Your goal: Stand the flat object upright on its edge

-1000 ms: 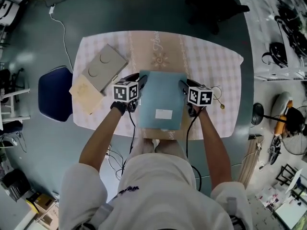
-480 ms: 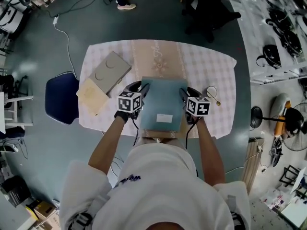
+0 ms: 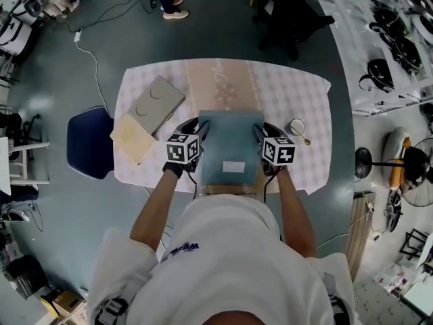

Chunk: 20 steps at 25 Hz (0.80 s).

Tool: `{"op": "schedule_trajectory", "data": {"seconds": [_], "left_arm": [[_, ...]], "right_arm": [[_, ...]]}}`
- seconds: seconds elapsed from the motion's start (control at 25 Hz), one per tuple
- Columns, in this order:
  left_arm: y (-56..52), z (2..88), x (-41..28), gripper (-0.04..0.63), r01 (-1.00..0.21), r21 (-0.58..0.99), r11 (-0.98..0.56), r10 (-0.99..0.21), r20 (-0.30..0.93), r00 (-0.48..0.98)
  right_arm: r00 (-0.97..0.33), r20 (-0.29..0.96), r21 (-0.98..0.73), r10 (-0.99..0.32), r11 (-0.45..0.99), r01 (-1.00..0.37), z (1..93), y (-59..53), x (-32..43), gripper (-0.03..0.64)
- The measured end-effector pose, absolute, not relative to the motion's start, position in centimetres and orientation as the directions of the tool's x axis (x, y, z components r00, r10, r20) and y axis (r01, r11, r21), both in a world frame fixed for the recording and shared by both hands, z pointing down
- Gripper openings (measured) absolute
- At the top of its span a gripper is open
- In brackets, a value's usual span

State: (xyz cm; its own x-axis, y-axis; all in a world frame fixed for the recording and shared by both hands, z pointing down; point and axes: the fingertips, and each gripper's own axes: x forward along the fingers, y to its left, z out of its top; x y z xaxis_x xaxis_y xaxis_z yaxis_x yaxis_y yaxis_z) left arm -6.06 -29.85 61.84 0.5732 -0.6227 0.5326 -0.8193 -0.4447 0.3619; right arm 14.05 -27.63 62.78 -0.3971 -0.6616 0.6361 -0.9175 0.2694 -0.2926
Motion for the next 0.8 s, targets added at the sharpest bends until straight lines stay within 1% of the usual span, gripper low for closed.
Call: {"op": "schedule_trajectory", "data": {"seconds": [0.28, 0.8], "left_arm": [[-31.1, 59.4, -6.2, 0.161, -0.819, 0.355, -0.451, -0.658, 0.488, 0.574], [-33.7, 53.5, -6.0, 0.161, -0.821, 0.293, -0.490, -0.715, 0.405, 0.570]], "right_arm": [[-0.386, 0.581, -0.256, -0.717, 0.290, -0.922, 59.3, -29.2, 14.0, 0.156], [-0.374, 0.492, -0.201, -0.786, 0.316, -0.927, 53.9, -32.0, 14.3, 0.153]]}}
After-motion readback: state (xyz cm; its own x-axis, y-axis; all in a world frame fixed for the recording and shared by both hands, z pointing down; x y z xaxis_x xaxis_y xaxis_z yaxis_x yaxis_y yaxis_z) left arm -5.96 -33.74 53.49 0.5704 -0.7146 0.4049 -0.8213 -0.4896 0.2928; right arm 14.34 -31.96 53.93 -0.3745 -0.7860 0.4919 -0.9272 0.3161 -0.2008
